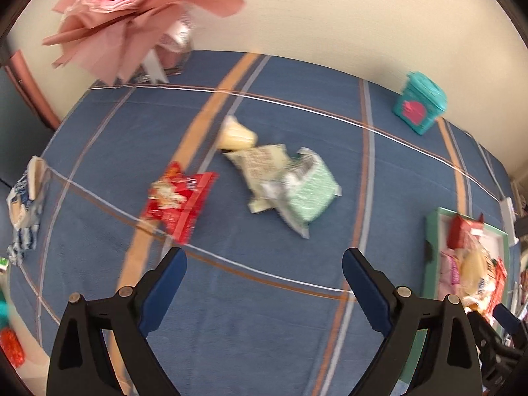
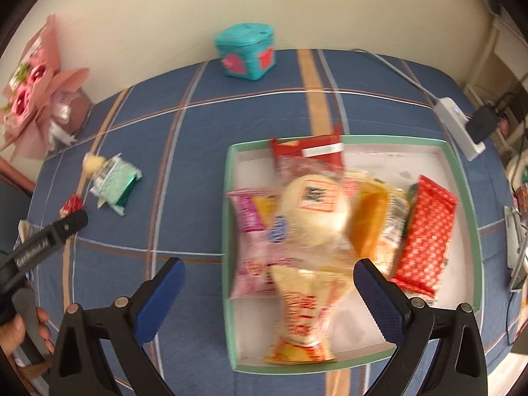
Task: Organize snacks
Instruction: 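Move both grippers away from the tray toward the remaining snacks, then grasp the red candy packet with the left gripper while the right grasps the green packet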
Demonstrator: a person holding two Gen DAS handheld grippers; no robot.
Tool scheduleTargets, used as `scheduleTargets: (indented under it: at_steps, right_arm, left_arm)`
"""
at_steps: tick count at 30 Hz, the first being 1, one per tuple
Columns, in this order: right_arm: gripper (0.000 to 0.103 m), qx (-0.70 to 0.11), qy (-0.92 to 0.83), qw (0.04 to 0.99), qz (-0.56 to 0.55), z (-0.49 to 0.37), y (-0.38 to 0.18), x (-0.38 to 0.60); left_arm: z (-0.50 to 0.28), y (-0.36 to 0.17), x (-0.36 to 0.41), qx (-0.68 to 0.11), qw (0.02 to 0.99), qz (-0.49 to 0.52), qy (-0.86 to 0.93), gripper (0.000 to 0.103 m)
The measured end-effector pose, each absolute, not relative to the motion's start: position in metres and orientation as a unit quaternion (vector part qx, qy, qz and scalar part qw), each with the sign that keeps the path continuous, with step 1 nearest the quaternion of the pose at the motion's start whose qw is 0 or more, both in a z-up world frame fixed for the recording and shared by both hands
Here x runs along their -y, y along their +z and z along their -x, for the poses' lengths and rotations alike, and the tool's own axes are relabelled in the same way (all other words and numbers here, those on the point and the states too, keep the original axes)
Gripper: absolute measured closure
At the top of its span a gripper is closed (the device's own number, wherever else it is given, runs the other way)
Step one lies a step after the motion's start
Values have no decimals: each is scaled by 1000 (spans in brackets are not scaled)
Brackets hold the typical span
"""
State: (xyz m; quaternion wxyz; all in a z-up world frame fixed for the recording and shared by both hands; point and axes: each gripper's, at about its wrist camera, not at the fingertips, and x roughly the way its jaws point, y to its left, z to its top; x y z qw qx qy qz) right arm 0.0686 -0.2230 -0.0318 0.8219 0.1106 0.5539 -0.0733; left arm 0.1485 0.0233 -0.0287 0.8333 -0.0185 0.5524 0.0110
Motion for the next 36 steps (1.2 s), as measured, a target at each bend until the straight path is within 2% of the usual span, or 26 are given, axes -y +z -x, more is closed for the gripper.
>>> scheduleTargets:
  at_steps: [9, 15, 22, 25, 36]
  right_arm:
    - [0, -531, -44, 843, -80, -77, -26, 185]
    - [0, -519, -21, 851, -81, -90, -22, 169]
    - [0, -518, 21, 852, -72, -116, -29, 139]
    - [0, -518, 32, 853, -61, -131, -33, 126]
    - [1, -539, 89, 837, -31, -200, -71, 77]
  left_arm:
    - [-153, -20, -78, -537, 838, 54, 76, 8]
    - [-163, -22, -85, -539, 838, 59, 62, 8]
    - [-182, -19, -86, -521, 852, 6, 55, 8]
    - [-192, -25, -93, -521, 852, -5, 39, 8]
    - [-219, -74, -125, -560, 826, 59, -26, 8]
